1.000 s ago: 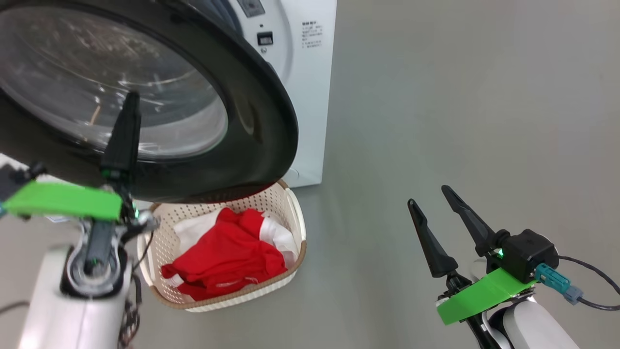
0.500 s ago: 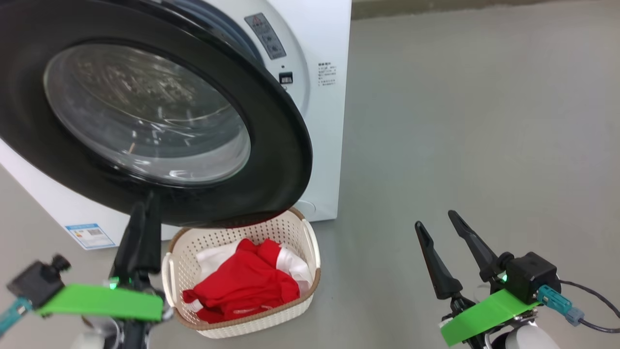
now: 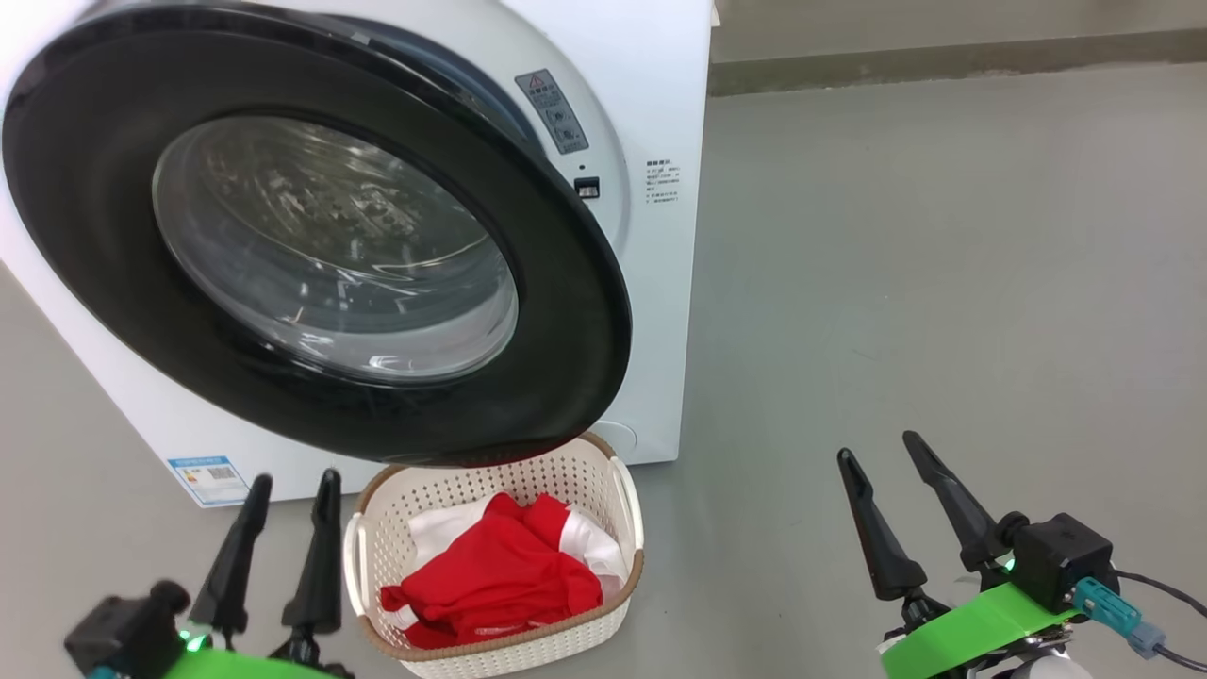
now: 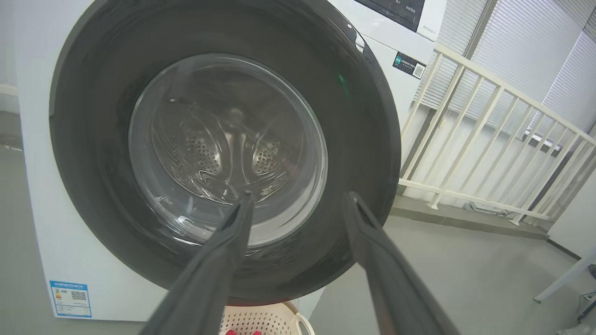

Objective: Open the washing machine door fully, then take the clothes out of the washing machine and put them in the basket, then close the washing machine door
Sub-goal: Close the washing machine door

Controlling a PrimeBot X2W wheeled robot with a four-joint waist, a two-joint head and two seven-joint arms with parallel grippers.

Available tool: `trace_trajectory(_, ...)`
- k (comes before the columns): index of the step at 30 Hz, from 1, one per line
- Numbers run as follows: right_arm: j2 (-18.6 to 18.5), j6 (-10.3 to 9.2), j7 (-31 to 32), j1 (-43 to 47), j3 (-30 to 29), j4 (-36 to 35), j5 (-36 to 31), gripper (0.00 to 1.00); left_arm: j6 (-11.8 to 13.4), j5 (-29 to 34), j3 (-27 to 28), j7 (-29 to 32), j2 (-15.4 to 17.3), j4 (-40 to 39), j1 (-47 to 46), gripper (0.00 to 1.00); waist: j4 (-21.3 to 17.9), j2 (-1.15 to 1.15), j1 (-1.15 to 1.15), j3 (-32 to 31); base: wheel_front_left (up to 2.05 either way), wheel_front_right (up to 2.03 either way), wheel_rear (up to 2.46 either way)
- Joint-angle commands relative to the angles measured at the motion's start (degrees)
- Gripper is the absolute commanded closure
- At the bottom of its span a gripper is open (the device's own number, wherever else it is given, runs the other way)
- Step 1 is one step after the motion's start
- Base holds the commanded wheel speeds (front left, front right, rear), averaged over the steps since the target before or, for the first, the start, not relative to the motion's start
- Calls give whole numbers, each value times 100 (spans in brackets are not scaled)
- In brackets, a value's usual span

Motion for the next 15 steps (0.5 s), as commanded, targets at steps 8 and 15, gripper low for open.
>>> trace_trajectory(8, 7, 28, -37, -35, -10, -184, -64, 0, -21, 1225, 535, -69, -97, -350, 386, 0, 6, 0, 0, -144, 0, 0, 0)
trace_trajectory(15, 9, 28, -37, -2, -49, -180, -82, 0, -38, 1637, 663, -69, -178, -270, 464, 0, 16, 0, 0, -224, 0, 0, 0)
